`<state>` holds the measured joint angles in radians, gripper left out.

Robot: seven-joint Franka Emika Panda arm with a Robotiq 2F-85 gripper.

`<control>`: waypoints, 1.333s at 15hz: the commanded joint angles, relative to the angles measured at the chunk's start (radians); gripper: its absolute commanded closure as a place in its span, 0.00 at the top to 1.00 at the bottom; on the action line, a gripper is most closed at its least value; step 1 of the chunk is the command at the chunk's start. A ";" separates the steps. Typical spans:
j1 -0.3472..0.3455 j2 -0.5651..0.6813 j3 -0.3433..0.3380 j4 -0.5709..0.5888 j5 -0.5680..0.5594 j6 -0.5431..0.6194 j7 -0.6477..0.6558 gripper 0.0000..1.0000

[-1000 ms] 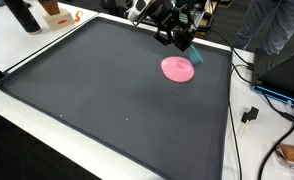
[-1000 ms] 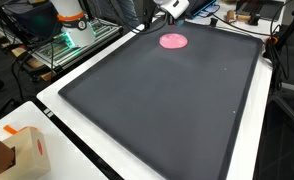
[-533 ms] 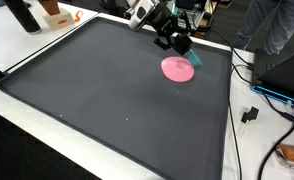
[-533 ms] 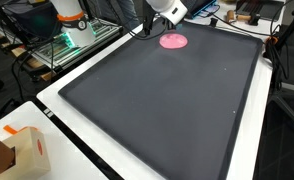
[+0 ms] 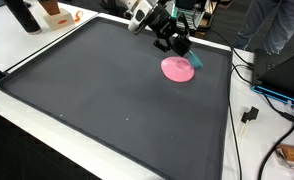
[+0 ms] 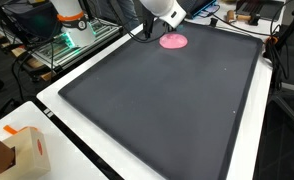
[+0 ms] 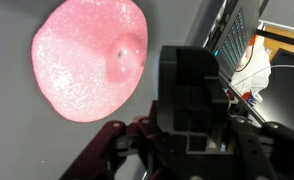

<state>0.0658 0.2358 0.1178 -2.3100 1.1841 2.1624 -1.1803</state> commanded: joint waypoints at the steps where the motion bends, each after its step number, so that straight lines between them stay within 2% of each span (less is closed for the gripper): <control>1: -0.002 0.003 -0.008 -0.009 0.031 -0.015 -0.024 0.26; 13: 0.012 -0.015 -0.010 -0.012 0.002 0.019 0.068 0.26; 20: 0.039 -0.074 -0.004 -0.009 -0.060 0.070 0.211 0.26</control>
<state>0.0788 0.2119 0.1163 -2.3028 1.1712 2.1942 -1.0610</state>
